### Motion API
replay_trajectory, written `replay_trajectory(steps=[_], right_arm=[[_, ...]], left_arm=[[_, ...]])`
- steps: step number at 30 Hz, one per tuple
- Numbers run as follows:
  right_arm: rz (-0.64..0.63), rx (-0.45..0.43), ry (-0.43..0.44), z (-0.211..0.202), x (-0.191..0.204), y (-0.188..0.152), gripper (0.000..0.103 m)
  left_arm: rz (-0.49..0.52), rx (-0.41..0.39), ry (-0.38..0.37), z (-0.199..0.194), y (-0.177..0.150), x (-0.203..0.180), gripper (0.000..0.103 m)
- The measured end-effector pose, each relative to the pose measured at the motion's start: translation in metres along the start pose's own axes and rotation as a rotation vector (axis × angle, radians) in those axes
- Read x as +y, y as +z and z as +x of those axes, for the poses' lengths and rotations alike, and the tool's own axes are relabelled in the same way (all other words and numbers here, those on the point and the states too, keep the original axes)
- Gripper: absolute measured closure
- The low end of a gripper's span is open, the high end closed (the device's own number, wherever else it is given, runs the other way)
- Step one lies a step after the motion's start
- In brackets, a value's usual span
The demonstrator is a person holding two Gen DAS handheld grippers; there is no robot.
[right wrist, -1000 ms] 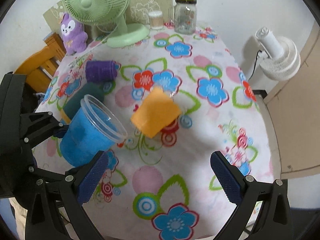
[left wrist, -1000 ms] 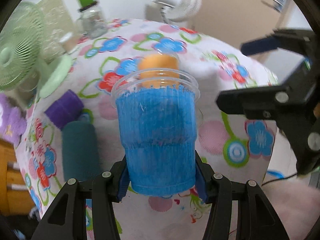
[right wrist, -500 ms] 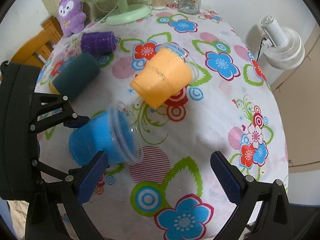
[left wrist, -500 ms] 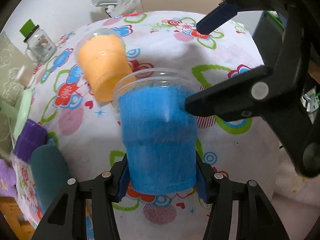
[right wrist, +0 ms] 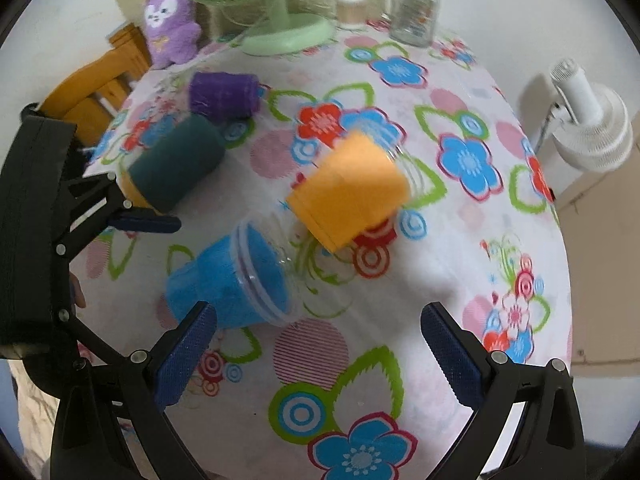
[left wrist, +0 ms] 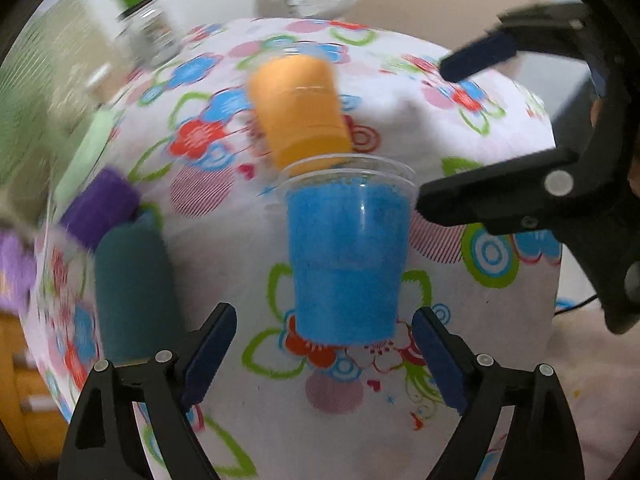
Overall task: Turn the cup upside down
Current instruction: 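Grasp the blue cup with the right gripper while the left gripper releases it, then rotate the blue cup with the right gripper until its rim faces down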
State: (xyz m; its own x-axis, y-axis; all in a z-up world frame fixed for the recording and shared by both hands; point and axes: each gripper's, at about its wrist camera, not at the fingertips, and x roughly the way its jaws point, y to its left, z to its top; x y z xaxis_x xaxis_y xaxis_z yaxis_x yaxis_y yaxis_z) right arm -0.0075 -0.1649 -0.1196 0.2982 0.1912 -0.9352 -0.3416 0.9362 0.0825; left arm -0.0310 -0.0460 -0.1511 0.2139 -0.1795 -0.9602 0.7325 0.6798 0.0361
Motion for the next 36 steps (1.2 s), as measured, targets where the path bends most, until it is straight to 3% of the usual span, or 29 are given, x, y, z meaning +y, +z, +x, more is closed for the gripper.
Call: replay_trajectory(steps=[6,13,19,22,32,36], right_arm=[[-0.093,-0.041,0.052,-0.017,0.009,0.019,0.000],[-0.346,-0.109,0.054,-0.038,0.029,0.036,0.000],[-0.609,-0.149,0.069,-0.039,0.045,0.040,0.003],[-0.702,-0.129,0.100,-0.032,0.051,0.038,0.006],[-1.105,-0.007,0.167,-0.002,0.083,0.023,0.007],[-1.249,0.047,0.190,0.009,0.094,0.014,0.013]], left_arm=[[-0.284,-0.024,0.021,-0.030,-0.008,0.018,0.012],[-0.582,-0.050,0.049,-0.059,-0.026,0.034,0.011],[-0.847,-0.032,0.051,-0.058,-0.044,0.045,0.011],[-0.966,-0.026,0.035,-0.053,-0.056,0.043,0.011],[-1.129,0.002,0.051,-0.037,-0.071,0.021,0.011],[-1.180,-0.007,0.054,-0.031,-0.075,0.015,0.011]])
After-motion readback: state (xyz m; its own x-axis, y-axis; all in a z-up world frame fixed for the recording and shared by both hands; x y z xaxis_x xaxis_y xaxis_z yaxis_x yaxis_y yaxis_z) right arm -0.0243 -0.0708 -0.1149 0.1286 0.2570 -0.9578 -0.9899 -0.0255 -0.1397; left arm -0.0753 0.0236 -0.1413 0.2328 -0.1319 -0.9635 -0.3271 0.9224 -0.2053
